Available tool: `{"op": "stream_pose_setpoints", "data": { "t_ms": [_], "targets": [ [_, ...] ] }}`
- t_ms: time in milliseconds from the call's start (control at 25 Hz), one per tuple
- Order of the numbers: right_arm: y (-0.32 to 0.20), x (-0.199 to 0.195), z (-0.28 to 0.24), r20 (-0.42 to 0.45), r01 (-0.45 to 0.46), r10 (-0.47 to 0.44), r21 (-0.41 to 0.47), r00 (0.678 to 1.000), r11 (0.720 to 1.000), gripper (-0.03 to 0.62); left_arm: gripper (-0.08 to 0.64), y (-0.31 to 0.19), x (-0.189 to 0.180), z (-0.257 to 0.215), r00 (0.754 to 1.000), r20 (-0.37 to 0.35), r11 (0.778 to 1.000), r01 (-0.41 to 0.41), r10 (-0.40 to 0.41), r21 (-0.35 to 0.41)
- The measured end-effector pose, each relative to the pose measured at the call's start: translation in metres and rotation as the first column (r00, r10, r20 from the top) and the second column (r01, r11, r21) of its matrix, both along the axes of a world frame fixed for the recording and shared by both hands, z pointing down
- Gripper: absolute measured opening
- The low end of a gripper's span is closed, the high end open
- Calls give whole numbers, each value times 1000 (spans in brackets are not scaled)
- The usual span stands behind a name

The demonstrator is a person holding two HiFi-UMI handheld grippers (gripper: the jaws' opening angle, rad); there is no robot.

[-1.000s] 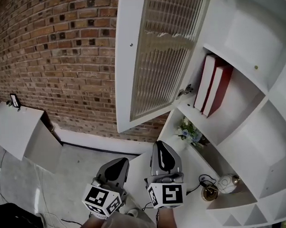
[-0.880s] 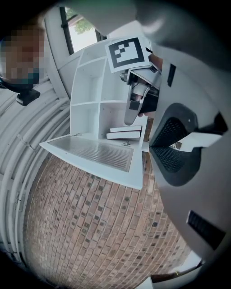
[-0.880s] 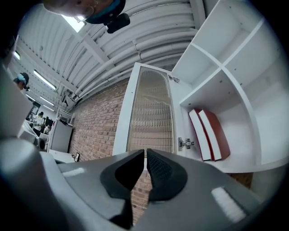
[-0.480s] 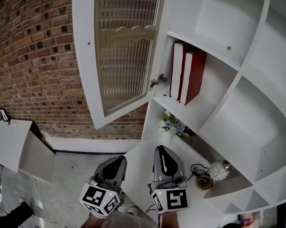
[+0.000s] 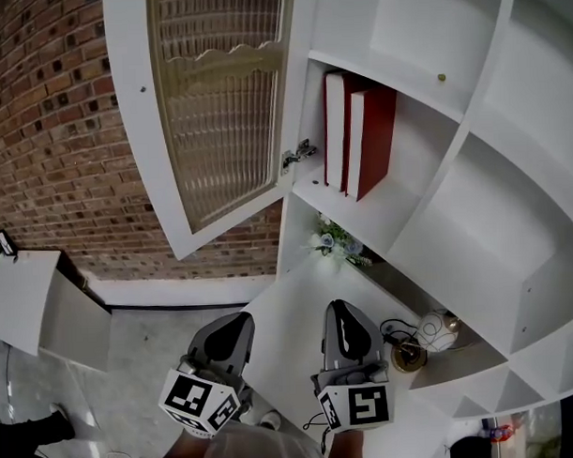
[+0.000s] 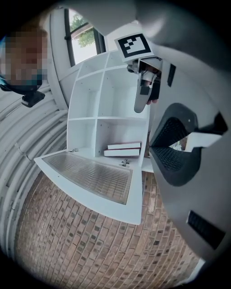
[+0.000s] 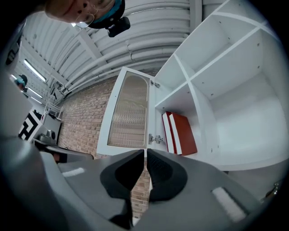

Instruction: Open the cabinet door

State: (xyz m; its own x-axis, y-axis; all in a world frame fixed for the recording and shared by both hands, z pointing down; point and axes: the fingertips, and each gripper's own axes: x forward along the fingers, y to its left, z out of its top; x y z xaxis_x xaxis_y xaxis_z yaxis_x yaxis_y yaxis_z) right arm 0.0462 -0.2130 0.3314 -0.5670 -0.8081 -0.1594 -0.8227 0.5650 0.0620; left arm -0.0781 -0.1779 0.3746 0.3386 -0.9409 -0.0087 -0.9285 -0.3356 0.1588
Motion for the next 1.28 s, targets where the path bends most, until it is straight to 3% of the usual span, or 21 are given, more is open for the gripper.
{"op": "stream_pose_setpoints", "data": {
  "t_ms": [1280],
  "targets": [
    [8,6,13,-2,-16,16,-25,1000,1000,14,9,2,-5,3,1000,13,1000,-9,9,-10]
  ]
}}
